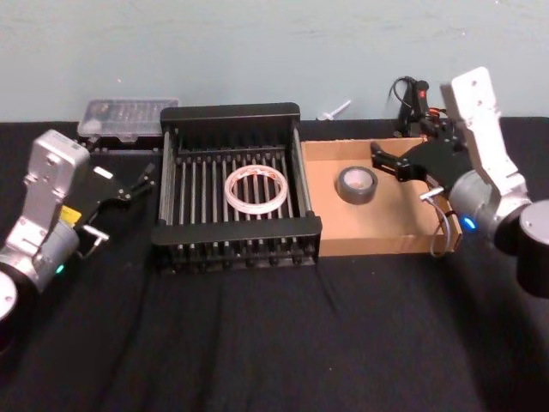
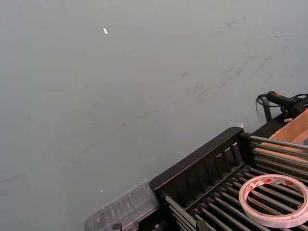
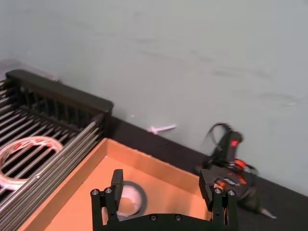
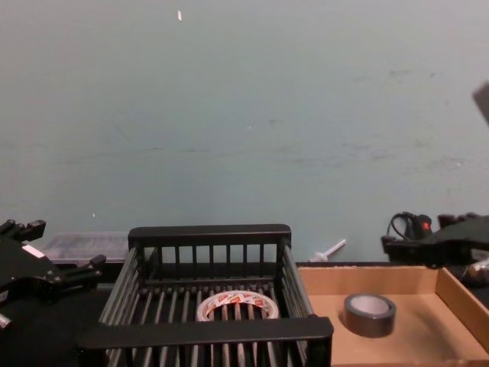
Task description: Pick up the white tape and place it into the black box , Pick up the silver tape and place it into the brown box.
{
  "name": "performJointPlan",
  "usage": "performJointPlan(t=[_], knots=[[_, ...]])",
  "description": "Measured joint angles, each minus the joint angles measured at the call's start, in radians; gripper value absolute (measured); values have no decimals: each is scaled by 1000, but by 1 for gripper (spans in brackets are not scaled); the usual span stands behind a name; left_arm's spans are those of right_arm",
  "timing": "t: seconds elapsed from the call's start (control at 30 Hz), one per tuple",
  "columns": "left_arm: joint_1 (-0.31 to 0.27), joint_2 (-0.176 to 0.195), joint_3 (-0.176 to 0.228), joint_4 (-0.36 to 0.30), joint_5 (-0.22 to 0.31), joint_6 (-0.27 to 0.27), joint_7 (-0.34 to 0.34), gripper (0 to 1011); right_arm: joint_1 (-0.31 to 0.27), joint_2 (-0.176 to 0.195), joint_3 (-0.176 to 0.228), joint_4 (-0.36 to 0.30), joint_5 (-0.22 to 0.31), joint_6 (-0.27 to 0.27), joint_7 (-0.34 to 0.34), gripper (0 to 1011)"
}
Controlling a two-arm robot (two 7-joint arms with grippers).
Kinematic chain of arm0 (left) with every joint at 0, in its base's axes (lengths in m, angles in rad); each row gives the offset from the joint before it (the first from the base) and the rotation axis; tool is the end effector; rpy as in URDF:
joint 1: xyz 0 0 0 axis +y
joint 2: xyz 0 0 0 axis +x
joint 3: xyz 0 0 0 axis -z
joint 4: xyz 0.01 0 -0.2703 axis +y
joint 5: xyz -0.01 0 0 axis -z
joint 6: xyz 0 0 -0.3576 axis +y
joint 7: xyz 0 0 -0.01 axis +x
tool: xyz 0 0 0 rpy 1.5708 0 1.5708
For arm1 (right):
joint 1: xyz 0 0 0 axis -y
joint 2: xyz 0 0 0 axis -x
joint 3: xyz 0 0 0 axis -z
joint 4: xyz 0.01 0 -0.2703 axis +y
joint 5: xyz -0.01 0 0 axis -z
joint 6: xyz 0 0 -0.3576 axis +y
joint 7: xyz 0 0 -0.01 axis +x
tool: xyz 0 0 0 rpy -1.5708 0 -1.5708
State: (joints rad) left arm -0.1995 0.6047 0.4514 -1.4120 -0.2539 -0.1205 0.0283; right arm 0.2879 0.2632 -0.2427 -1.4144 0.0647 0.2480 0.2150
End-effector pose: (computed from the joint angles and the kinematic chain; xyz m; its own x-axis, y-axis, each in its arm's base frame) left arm 0.4010 0.0586 -0.2957 0.2923 0.8803 0.3737 -0.9553 0.2873 0.0703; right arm 0.4449 -0.0022 -0.2347 0.3710 -0.9054 0.2064 0.9193 0.3267 -0.2195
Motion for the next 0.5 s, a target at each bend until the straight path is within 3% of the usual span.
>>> performJointPlan(t=[0.17, 0.5], knots=[[0, 0, 0, 0, 0, 0, 0, 1001, -53, -7, 33, -24, -26, -82, -54, 1002], [0, 0, 0, 0, 0, 0, 0, 1001, -100, -13, 53, -3, -82, -169, -98, 1002]])
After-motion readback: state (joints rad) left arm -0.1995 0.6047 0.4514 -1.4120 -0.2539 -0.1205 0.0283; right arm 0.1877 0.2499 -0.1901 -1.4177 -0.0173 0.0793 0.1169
